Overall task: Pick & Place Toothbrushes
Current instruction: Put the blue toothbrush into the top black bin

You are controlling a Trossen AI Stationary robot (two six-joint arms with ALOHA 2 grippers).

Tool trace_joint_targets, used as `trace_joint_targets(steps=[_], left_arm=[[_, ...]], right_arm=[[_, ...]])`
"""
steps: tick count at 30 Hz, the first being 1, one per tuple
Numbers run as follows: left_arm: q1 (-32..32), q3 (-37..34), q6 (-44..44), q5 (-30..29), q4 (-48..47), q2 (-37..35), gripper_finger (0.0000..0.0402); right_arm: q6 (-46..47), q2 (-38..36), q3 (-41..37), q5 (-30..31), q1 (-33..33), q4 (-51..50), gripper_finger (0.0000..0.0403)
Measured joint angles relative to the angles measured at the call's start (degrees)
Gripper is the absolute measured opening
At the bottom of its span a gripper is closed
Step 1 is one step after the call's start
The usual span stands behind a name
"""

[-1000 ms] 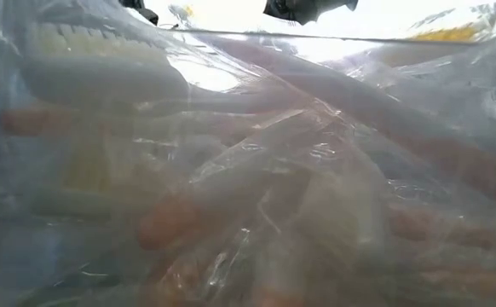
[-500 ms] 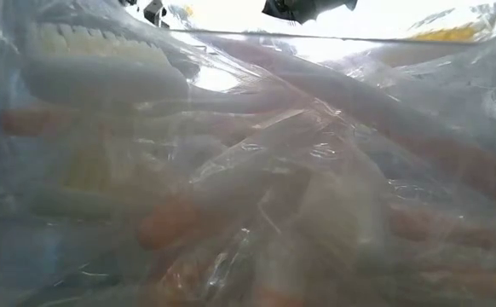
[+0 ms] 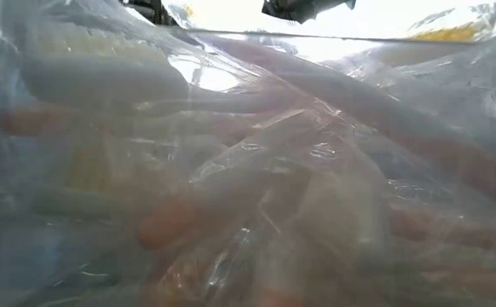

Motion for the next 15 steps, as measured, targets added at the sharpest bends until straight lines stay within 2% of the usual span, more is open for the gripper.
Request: trace_joint_targets(steps=[8, 15], left_arm=[[0.00, 5.12, 1.53, -1.39, -3.43, 0.00, 0.0029], [-0.02, 7.71, 1.82, -1.38, -3.61, 0.00, 0.0029]], right_arm=[[6.12, 0.00, 0.00, -1.30, 0.00, 0.00, 0.0054], [5.87, 0.00, 0.00, -1.31, 0.76, 0.26, 0.0054]])
